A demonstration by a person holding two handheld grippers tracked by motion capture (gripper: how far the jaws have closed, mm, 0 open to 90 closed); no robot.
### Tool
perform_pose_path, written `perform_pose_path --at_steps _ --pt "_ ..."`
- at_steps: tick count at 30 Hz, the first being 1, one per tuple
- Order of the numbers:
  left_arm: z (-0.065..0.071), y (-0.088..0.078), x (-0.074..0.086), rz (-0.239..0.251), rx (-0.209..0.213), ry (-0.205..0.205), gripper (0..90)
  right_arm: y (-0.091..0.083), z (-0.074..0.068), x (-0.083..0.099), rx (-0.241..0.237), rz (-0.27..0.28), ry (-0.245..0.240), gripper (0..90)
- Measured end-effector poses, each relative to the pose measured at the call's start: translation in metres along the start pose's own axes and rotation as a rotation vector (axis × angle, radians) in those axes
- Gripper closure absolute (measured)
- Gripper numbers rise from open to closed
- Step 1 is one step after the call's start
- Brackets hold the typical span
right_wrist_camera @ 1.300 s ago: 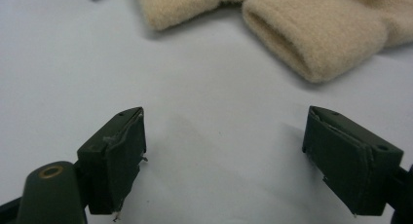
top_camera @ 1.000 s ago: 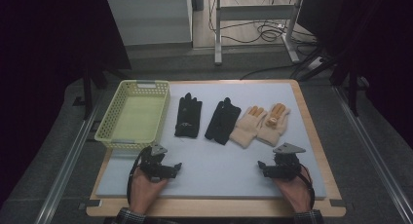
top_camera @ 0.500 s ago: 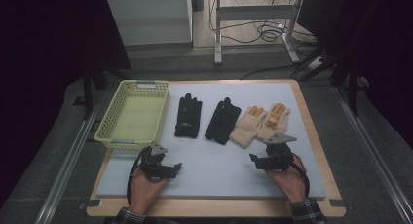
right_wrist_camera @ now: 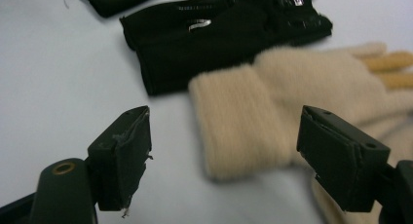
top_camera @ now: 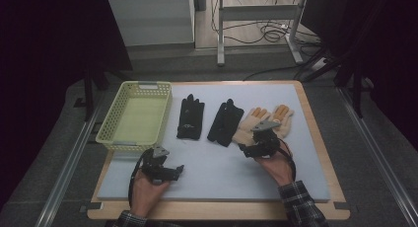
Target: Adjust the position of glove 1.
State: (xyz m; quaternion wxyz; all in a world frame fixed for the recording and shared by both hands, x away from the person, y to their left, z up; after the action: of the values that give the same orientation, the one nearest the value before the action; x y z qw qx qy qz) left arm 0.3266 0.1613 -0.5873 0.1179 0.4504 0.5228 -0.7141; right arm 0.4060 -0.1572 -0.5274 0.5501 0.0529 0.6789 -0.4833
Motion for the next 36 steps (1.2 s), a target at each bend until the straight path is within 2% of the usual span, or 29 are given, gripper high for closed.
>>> perform_pose_path --at_steps 10,18,23,25,26,27,28,29,31,33,36 --pt "0.0 0.0 0.0 0.0 0.0 0.0 3.5 0.038 0.002 -0.029 -0.028 -0.031 -0.03 26.9" --pt "0.0 0.0 0.0 0.001 0.001 -0.001 3.5 0.078 0.004 -0.057 -0.048 -0.051 -0.01 34.4" --pt "0.0 0.0 0.0 0.001 0.001 -0.002 3.5 0.104 0.011 -0.064 0.005 -0.098 -0.009 29.4" --pt "0.0 0.0 0.0 0.001 0.001 -0.002 3.5 0.116 0.018 -0.059 0.03 -0.152 -0.006 30.0" --pt "0.0 0.0 0.0 0.001 0.001 -0.001 3.5 0.121 0.02 -0.056 0.034 -0.182 -0.002 32.0" --pt "0.0 0.0 0.0 0.001 0.001 -0.002 3.5 0.123 0.022 -0.054 -0.001 -0.185 0.047 39.2" --pt "0.0 0.0 0.0 0.001 0.001 -0.001 3.5 0.123 0.024 -0.054 -0.017 -0.172 0.086 43.2" --pt "0.0 0.0 0.0 0.001 0.001 -0.002 3.4 0.122 0.023 -0.053 -0.006 -0.171 0.071 51.3" --pt "0.0 0.0 0.0 0.001 0.001 -0.001 3.5 0.121 0.019 -0.054 -0.026 -0.17 0.062 70.1" --pt "0.0 0.0 0.0 0.001 0.0 -0.001 3.5 0.121 0.016 -0.054 -0.027 -0.17 0.045 75.5" --pt "0.0 0.0 0.0 0.001 0.001 -0.002 3.5 0.119 0.014 -0.056 -0.024 -0.167 0.038 77.3"
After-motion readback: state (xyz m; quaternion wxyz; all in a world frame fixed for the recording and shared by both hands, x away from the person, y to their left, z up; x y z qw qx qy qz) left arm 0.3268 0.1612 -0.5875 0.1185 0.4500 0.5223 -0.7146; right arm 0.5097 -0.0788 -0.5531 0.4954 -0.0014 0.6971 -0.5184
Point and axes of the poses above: each handheld gripper's, and its own axes: y roughly forward along the jaws, x roughly out of its underside, z roughly to its right, the point moved 5 cm from there along y, roughly forward along the jaws, and after that the axes turned 6 degrees about z, right-handed, at the moved point
